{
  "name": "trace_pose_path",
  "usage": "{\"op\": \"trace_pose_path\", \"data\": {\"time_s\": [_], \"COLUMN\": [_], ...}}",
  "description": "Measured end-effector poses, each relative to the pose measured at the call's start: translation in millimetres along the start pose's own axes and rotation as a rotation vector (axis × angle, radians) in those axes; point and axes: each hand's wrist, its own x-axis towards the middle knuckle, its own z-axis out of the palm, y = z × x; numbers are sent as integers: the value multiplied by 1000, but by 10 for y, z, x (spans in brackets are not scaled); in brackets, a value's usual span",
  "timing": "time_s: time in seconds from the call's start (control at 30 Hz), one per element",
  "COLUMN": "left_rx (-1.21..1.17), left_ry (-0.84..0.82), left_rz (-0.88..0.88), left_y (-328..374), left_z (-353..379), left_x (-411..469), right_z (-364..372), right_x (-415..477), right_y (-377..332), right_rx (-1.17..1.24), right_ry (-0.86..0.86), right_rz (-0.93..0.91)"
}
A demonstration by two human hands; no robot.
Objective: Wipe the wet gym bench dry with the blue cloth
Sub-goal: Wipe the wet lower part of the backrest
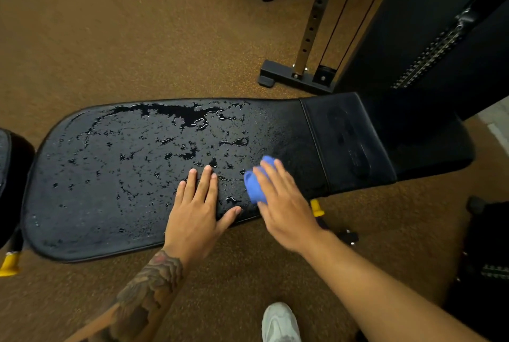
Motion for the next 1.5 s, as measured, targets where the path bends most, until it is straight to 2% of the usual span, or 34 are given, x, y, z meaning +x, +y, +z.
{"op": "trace_pose_path", "data": {"time_s": [0.07,0.13,0.23,0.33,0.43,0.57,0.63,0.7,0.77,0.87,0.97,1.07,1.13,1.23,1.33,1.4,1.5], "left_rx": [-2,-2,0,2,2,-14,-23,-19,-19,-12,-7,-25,-40,-28,-17,-10,-6], "left_ry": [1,1,9,9,6,7,-1,-10,-20,-28,-16,-8,-25,-45,-39,-36,-42], "left_rz": [3,2,0,2,5,14,12,13,8,1,4,9,5,2,-5,-2,2], "left_y": [1,3,1,-3,-6,-14,-19,-16,-17,-24,-26,-30,-26,-15,-23,-26,-30], "left_z": [-6,-8,-4,7,29,32,15,5,6,12,35,55,62,60,51,53,68], "left_x": [5,0,-6,3,1,-3,-3,-4,-7,6,10,12,10,13,17,22,22], "right_z": [-48,-145,-257,-178,12,-33,-146,-241,-270,-171,-44,-98,-205,-363,-356,-235,-27], "right_x": [-335,-439,-114,446,625,108,-31,128,545,1314,1580,1184,940,1125,1702,2017,1977], "right_y": [115,399,690,550,127,59,314,616,814,803,482,373,580,969,977,755,355], "right_rx": [8,-3,-19,-25,-7,40,50,46,16,7,28,71,77,87,70,83,106], "right_ry": [-37,-2,75,127,86,-36,-32,19,70,95,38,-83,-111,-19,64,40,-53], "right_rz": [-48,7,200,283,150,-96,-79,29,152,207,81,-176,-256,-75,132,126,-71]}}
